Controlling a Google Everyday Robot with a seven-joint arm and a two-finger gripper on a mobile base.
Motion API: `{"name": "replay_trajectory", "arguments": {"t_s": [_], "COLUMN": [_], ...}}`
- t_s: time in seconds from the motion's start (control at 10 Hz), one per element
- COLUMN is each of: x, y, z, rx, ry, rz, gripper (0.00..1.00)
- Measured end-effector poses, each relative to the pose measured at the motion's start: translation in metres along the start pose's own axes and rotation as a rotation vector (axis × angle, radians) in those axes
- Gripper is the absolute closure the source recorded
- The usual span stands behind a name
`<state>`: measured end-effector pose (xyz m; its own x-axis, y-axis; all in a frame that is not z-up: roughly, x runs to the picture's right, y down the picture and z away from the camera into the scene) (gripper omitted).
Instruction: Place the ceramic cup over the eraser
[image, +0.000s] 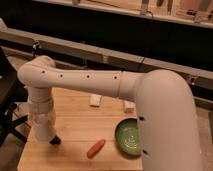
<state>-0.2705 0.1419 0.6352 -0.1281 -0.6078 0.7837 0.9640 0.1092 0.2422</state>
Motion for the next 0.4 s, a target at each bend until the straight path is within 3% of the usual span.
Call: {"name": "replay_trajectory", "arguments": {"t_s": [0.2, 0.4], "x": [0.0007, 0.0012], "y": [0.0023, 0.0043], "z": [0.0021, 0.0024], "rx": [0.004, 0.007], "ry": [-0.008, 0.001], "rz": [0.003, 0.004], "gripper": [0.24, 0.45]}}
